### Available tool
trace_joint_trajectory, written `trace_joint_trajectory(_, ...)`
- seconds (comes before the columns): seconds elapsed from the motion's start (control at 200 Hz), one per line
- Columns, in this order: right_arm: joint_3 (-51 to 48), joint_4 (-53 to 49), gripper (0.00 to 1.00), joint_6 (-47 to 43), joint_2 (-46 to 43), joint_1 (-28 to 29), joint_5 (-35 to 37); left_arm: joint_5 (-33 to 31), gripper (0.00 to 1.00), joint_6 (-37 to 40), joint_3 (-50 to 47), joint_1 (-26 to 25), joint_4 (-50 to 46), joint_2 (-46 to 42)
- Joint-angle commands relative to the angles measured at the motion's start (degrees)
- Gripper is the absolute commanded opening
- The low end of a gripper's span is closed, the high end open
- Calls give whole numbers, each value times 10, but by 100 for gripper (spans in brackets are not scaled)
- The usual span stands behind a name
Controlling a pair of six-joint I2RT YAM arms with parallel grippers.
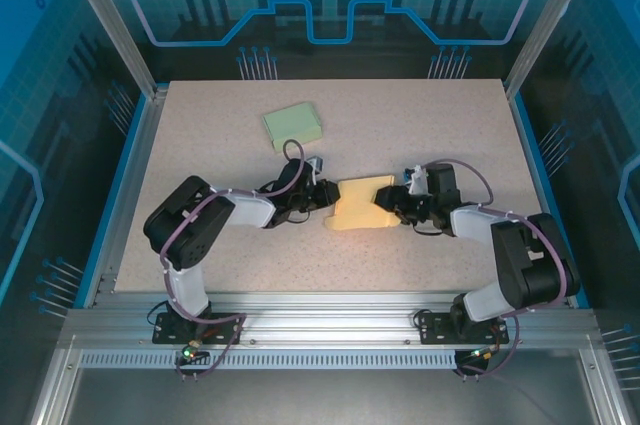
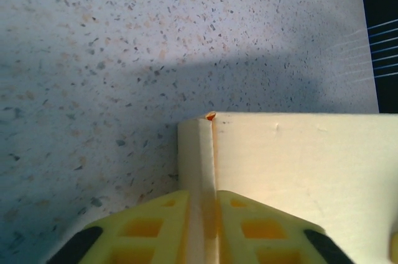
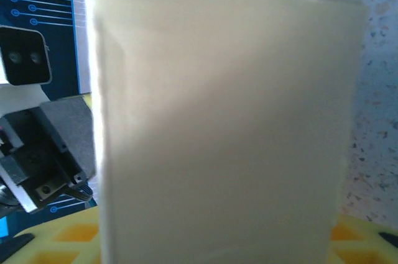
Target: Fold the paper box
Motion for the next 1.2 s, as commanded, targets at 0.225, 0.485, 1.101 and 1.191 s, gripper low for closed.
trace_joint_trajectory(0.225,40,-110,45,61,-83,-6,-9,-10,46,160,-138,10,250,-107)
trace_joint_trajectory(0.485,49,-167,40,97,-135,-16,-12,64,73,370,-254,3,524,-91)
trace_joint_trajectory(1.101,48,-226,37,160,-222,-41,-30,-241,99,875,-184,-176,292,-127)
trace_joint_trajectory(1.191,43,-217,37,170,-225,-41,-34,-294,99,917,-161,-191,297,-100)
